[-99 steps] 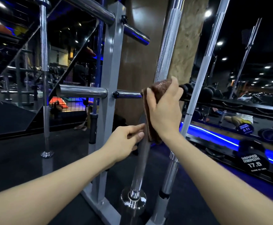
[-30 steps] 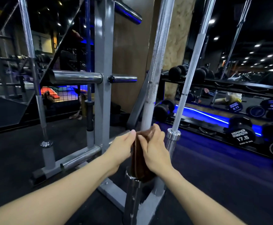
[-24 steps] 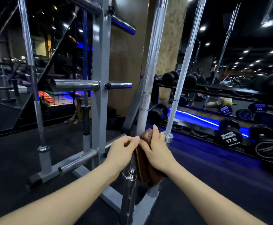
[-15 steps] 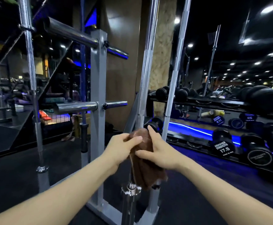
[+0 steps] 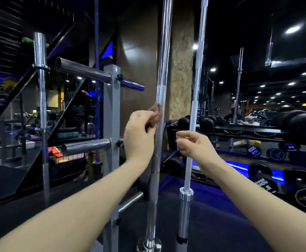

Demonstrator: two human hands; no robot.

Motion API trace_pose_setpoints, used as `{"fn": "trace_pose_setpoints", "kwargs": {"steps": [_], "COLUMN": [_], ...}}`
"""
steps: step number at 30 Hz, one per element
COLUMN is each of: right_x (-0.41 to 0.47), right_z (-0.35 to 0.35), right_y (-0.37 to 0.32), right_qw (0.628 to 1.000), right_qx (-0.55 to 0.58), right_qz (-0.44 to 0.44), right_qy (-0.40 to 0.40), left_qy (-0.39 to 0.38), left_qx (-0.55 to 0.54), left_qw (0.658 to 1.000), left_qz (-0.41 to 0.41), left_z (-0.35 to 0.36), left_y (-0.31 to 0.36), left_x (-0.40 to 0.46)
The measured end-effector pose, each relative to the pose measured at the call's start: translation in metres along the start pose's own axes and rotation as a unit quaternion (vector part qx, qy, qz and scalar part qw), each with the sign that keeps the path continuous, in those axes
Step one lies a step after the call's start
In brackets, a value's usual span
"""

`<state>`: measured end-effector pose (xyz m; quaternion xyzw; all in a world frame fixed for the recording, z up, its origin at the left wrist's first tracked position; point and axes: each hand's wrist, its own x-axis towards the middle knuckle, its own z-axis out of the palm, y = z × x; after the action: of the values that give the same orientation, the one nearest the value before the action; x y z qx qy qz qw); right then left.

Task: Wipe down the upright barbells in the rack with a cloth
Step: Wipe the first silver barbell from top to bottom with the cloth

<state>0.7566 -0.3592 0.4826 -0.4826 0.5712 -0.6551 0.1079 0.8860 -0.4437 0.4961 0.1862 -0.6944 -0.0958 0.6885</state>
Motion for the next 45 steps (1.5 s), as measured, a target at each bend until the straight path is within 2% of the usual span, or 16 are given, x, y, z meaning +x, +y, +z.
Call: {"fn": "trace_pose_setpoints", "kwargs": {"steps": [3,5,8,9,11,12,14,17,19,21,24,27,32,37,42,45], "right_x": [0.025,0.042,0.061,0.067,0.074,0.077,0.082,0.088,0.092,0.097,0.11,0.117,0.111,0.111,0.104,0.11], "right_z": [-0.002,0.0,0.01,0.015,0.026,0.03,0.034,0.032,0.028,0.025,0.021,0.015,0.023,0.029,0.032,0.031], "right_y": [-0.018,-0.027,-0.035,-0.037,-0.043,-0.044,-0.045,-0.043,-0.044,-0.05,-0.061,-0.066,-0.04,-0.029,-0.024,-0.022], "right_qw": [0.998,0.998,0.997,0.996,0.995,0.994,0.992,0.992,0.991,0.99,0.992,0.995,0.983,0.991,0.99,0.989], "right_qx": [0.062,0.053,0.03,0.014,-0.025,-0.04,-0.057,-0.052,-0.052,-0.075,-0.037,0.01,-0.071,-0.017,-0.037,-0.023], "right_qz": [-0.016,-0.034,-0.06,-0.068,-0.086,-0.096,-0.104,-0.107,-0.114,-0.115,-0.104,-0.093,-0.153,-0.12,-0.119,-0.118], "right_qy": [0.027,0.032,0.048,0.052,0.047,0.042,0.042,0.044,0.037,0.034,0.054,0.044,0.068,0.064,0.063,0.081], "left_qy": [-0.093,-0.128,-0.14,-0.109,-0.016,0.005,0.006,-0.05,-0.077,-0.059,-0.037,-0.051,-0.058,-0.102,-0.13,-0.11], "left_qx": [0.056,0.014,-0.165,-0.169,-0.077,-0.049,-0.023,-0.013,-0.044,-0.042,0.069,0.202,0.348,0.381,0.311,0.311], "left_qw": [0.993,0.991,0.973,0.972,0.982,0.973,0.946,0.926,0.939,0.961,0.985,0.972,0.935,0.919,0.935,0.941], "left_qz": [0.045,0.037,-0.085,-0.118,-0.171,-0.225,-0.324,-0.374,-0.333,-0.266,-0.156,-0.104,-0.02,-0.019,-0.109,-0.068], "left_z": [0.026,0.032,0.03,0.03,0.033,0.037,0.046,0.056,0.061,0.063,0.066,0.067,0.068,0.056,0.056,0.06], "left_y": [-0.006,-0.013,-0.007,-0.004,-0.003,-0.002,-0.003,0.0,0.001,0.005,0.014,0.018,-0.005,-0.021,0.003,0.005], "left_x": [-0.019,-0.023,-0.012,-0.006,-0.001,-0.001,0.001,0.001,0.0,0.008,0.04,0.055,0.023,-0.021,0.017,0.034]}}
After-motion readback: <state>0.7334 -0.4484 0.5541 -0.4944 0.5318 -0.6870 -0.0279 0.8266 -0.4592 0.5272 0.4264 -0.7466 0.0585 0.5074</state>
